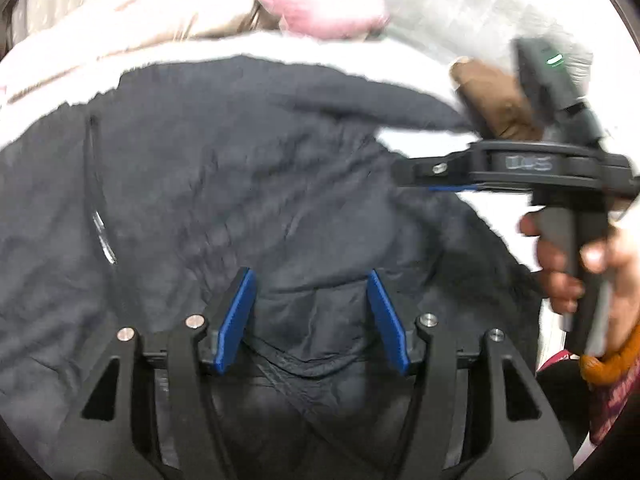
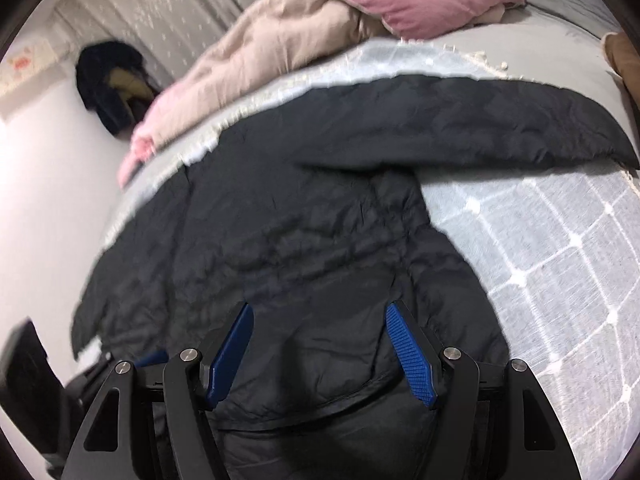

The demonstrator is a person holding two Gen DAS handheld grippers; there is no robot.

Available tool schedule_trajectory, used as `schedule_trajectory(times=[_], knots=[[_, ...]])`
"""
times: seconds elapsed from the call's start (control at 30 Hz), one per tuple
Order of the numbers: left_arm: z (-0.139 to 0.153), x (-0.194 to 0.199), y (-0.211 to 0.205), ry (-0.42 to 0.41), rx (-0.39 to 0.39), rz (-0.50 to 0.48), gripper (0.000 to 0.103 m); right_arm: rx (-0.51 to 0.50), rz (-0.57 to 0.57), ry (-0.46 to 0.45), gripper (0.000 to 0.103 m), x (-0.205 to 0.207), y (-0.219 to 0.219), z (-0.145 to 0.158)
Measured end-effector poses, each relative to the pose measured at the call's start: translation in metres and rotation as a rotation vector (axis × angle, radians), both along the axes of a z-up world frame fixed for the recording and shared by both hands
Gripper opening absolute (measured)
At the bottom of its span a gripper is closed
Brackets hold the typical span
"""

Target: Fold large clothes

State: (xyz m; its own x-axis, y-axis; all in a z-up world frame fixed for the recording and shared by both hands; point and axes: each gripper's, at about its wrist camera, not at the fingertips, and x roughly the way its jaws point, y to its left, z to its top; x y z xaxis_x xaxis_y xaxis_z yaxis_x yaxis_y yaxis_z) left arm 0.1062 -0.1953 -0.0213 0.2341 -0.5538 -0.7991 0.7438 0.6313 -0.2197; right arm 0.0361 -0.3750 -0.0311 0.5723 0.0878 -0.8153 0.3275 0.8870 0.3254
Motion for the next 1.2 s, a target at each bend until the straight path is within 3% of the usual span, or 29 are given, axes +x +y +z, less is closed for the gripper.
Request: schedule_trajectory(times=[0.13, 0.33, 0.43, 0.57, 0.73, 0.87, 1.03, 1.2], knots=[[-0.015, -0.020, -0.001, -0.059, 0.070, -0.016, 0.062, -0.086, 0.004, 0.093, 0.070, -0.004, 0.000, -0.018], [-0.002, -0.043, 0.035, 0.025, 0.091, 0.037, 0.067, -0.149, 0.072, 0.109, 0.070, -0.026, 0.001, -0.020], [0.013, -0.051, 0.064, 0.025, 0.105, 0.132, 0.070, -0.177, 0.060, 0.095, 0.070, -0.054, 0.005, 0.002], [0.033, -0.068, 0.124, 0.014, 0.074, 0.257, 0.081, -0.164, 0.124, -0.016, 0.071, -0.090, 0.014, 0.030], [0.041, -0.084, 0.194, -0.005, 0.100, 0.379, 0.081, -0.151, 0.157, -0.035, 0.076, -0.117, 0.018, 0.029], [0.050, -0.084, 0.246, -0.076, 0.149, 0.533, 0.081, -0.163, 0.165, -0.005, 0.076, -0.120, 0.030, 0.019], [0.062, -0.079, 0.299, -0.135, 0.113, 0.726, 0.087, -0.180, 0.150, -0.026, 0.076, -0.115, 0.052, 0.027], [0.065, -0.054, 0.330, -0.043, 0.064, 0.742, 0.089, -0.176, 0.125, -0.113, 0.076, -0.100, 0.074, 0.044]])
